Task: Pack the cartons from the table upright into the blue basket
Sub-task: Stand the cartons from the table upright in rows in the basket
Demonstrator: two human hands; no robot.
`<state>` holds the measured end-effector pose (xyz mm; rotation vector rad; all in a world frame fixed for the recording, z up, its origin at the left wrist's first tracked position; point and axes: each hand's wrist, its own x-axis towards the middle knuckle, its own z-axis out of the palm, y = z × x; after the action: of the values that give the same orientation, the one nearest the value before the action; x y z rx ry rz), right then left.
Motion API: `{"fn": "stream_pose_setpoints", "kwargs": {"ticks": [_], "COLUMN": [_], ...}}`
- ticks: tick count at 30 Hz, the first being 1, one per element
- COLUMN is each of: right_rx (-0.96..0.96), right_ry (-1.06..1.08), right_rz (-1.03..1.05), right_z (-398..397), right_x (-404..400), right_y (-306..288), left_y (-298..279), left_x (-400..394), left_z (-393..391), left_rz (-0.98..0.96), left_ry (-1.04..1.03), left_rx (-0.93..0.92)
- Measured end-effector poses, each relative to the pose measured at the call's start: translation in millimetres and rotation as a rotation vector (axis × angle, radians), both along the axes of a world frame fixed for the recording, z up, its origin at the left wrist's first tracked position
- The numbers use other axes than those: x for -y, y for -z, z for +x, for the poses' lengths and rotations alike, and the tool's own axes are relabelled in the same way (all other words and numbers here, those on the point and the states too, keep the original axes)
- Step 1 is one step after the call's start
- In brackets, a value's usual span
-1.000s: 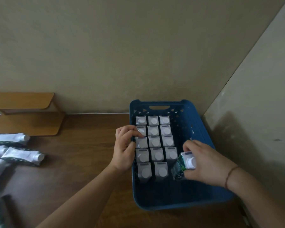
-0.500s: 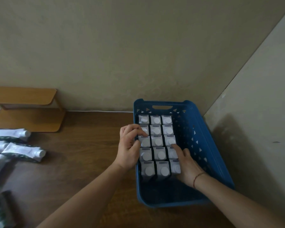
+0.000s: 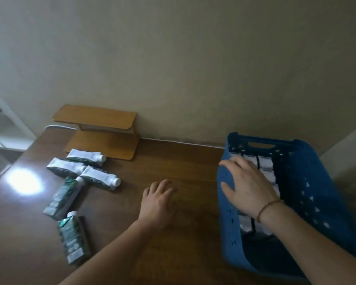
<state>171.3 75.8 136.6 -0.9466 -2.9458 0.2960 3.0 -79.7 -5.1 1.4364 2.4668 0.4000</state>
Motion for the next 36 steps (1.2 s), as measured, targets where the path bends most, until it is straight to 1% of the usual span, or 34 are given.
{"fn": "stream_pose_setpoints", "kwargs": {"ticks": [2, 4, 7, 10, 12, 15, 17, 20, 21, 23, 25, 27, 29, 31, 32, 34, 36], "right_rx": [-0.043, 0.014, 0.165, 0.318, 0.414, 0.451, 0.374, 0.167, 0.127, 0.074, -0.010, -0.073, -0.088, -0.177, -0.261, -0.494, -0.744], "right_ry": [-0.130, -0.233, -0.309, -0.392, -0.456, -0.468, -0.375, -0.146, -0.113, -0.119, -0.148, -0.151, -0.162, -0.159, -0.143, -0.043, 0.108], "right_rz": [-0.041, -0.058, -0.171, -0.216, -0.248, -0.345, -0.473, -0.720, -0.761, -0.791, -0.748, -0.624, -0.450, -0.325, -0.281, -0.247, -0.205], "right_z": [-40, -76, -123, -159, -180, -192, -201, -210, -211, -207, -196, -179, -157, -130, -115, -81, -41], "right_x": [31, 60, 98, 129, 150, 163, 171, 174, 172, 164, 152, 137, 118, 95, 82, 56, 28], "right_y": [1, 11, 33, 63, 82, 106, 117, 120, 119, 112, 101, 86, 70, 51, 41, 22, 4], "left_y": [6, 12, 22, 29, 34, 39, 42, 45, 45, 42, 33, 23, 12, -2, -9, -24, -42], "left_x": [38, 80, 133, 159, 171, 176, 177, 169, 163, 148, 129, 107, 82, 56, 43, 15, -16], "left_z": [-33, -59, -80, -87, -93, -95, -93, -92, -92, -92, -89, -81, -70, -54, -45, -24, -1], "left_rz": [-0.164, -0.296, -0.353, -0.388, -0.348, -0.097, 0.116, 0.443, 0.516, 0.627, 0.718, 0.800, 0.898, 1.010, 1.072, 1.162, 1.149], "left_ry": [-0.215, -0.359, -0.498, -0.565, -0.668, -0.757, -0.690, -0.478, -0.400, -0.267, -0.203, -0.120, 0.014, 0.119, 0.143, 0.102, 0.038], "left_rx": [-0.068, -0.146, -0.129, -0.086, 0.016, 0.157, 0.157, 0.093, 0.115, 0.223, 0.282, 0.296, 0.244, 0.213, 0.195, 0.170, 0.215]}}
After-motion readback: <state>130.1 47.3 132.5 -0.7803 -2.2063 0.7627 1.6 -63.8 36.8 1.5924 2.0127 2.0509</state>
